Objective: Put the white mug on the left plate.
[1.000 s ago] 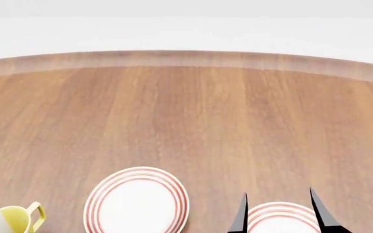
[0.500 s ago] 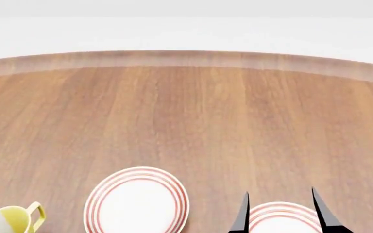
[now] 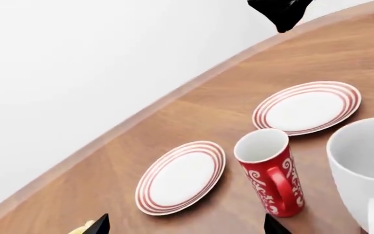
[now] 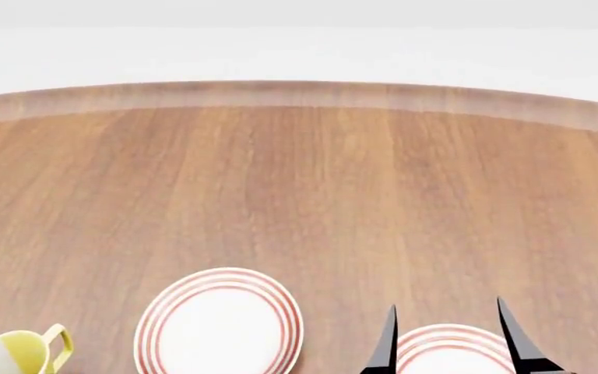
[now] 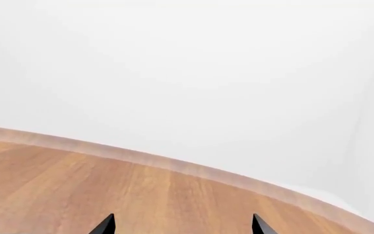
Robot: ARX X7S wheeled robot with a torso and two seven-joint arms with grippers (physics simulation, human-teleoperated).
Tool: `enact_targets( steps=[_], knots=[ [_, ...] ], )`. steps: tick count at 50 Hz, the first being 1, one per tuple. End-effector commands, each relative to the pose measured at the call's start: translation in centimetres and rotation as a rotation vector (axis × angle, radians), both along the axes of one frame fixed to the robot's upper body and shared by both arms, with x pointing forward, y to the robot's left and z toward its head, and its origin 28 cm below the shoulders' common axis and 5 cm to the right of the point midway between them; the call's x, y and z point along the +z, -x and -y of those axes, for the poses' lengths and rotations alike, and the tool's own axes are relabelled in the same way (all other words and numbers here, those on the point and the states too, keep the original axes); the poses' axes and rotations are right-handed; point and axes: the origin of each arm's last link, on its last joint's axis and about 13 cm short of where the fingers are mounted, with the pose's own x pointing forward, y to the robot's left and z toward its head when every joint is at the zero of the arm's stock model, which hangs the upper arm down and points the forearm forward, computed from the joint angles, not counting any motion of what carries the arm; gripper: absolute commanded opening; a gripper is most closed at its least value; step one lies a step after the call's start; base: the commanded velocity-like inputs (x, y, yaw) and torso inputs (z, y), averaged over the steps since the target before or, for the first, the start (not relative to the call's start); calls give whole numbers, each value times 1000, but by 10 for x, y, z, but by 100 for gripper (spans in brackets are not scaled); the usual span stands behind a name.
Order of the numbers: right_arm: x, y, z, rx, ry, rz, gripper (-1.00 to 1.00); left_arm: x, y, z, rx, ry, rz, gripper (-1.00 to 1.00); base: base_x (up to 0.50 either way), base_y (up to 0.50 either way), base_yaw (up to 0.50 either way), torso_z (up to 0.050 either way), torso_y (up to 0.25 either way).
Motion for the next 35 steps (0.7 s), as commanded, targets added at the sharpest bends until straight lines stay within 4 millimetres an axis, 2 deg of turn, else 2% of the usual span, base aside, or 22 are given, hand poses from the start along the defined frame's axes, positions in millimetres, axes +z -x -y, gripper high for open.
enact_targets(
  steps=[1, 10, 26, 35],
  knots=[
    [1, 1, 0, 0, -2, 2, 100, -3, 7, 0, -35, -13, -17, 100, 0, 0, 0, 0, 0],
    [2, 1, 0, -3, -2, 4, 100, -11, 9, 3, -74, -25, -48, 100, 0, 0, 0, 0, 0],
    [3, 0, -1, -2, 1, 3, 100, -38, -17, 18, -186, -31, -130, 100, 0, 0, 0, 0, 0],
    [7, -1, -3, 3, 0, 10, 100, -51, -19, 25, -236, -6, -162, 100, 0, 0, 0, 0, 0]
  ],
)
